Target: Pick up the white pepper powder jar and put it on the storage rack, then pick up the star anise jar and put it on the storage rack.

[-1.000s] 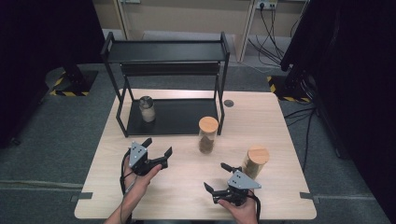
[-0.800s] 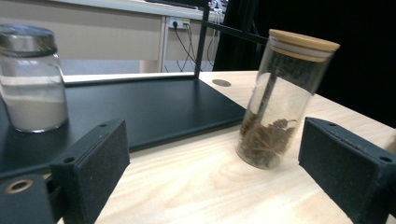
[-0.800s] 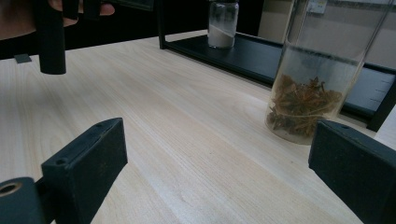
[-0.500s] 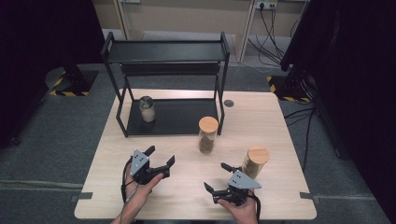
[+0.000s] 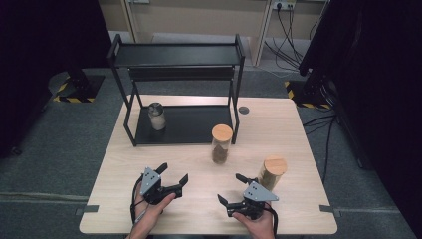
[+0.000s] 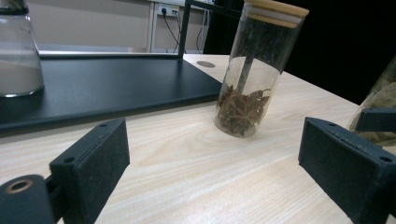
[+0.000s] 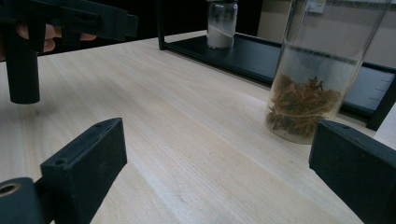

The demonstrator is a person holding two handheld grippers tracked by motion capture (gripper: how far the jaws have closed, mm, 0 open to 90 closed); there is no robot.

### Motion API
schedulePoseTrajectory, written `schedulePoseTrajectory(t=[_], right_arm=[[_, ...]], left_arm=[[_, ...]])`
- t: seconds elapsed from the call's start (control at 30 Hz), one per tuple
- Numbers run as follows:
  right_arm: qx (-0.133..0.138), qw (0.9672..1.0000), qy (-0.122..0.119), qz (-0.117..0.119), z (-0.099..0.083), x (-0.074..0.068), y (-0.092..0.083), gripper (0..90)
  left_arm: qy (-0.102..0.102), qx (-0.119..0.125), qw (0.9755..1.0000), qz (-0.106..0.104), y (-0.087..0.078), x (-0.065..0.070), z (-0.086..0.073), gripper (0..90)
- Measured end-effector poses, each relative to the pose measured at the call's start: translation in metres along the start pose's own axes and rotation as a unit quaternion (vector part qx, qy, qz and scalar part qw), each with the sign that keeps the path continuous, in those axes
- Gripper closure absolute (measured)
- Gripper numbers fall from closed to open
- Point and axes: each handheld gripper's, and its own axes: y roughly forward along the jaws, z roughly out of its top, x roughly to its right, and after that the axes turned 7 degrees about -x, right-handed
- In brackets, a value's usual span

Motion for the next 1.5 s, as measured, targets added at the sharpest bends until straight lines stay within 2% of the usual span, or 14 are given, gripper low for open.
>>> schedulePoseTrajectory(t=[0.67,1.27,1.5], right_arm=[[0.001,1.0000,-0.001,0.000,0.000,0.000,0.000,4.1],[-0.001,1.0000,0.002,0.000,0.000,0.001,0.000,3.9],[-0.001,0.9998,0.003,-0.022,0.005,0.001,0.002,3.1]], left_arm=[[0.003,-0.014,0.9999,-0.001,0.004,0.003,-0.016,8.1],[0.006,-0.010,0.9999,-0.005,0.004,0.004,-0.017,8.0],[0.005,-0.010,0.9999,-0.005,0.004,0.004,-0.017,7.9]])
